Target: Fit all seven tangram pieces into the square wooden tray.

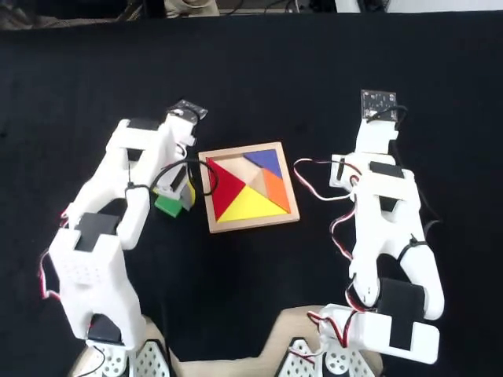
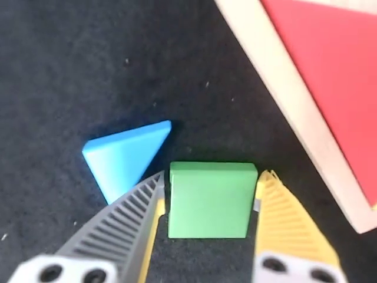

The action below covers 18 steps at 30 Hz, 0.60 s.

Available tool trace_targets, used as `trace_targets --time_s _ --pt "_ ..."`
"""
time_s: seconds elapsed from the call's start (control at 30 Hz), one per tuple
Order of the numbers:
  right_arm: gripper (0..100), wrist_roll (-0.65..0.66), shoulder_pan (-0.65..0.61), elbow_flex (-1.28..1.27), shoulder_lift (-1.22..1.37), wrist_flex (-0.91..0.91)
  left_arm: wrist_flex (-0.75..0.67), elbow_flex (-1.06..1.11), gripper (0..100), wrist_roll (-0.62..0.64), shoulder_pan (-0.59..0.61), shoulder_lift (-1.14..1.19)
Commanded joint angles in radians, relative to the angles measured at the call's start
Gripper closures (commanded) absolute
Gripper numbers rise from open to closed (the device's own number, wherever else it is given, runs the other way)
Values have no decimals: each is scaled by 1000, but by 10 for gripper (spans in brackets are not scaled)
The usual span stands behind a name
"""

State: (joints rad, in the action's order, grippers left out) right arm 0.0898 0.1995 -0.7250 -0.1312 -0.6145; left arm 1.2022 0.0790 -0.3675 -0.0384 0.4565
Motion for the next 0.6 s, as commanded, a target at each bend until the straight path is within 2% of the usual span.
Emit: trace_targets --time_s 0.0,0.13,0.3,0.57 --pt "987 8 -25 51 -4 11 41 -102 766 46 5 74" --pt "987 8 -25 51 -4 11 44 -128 780 117 30 87" --pt "987 8 -25 51 -4 12 44 -102 922 163 -15 -8" --pt "987 8 -25 51 -4 15 35 -67 923 226 -131 -258"
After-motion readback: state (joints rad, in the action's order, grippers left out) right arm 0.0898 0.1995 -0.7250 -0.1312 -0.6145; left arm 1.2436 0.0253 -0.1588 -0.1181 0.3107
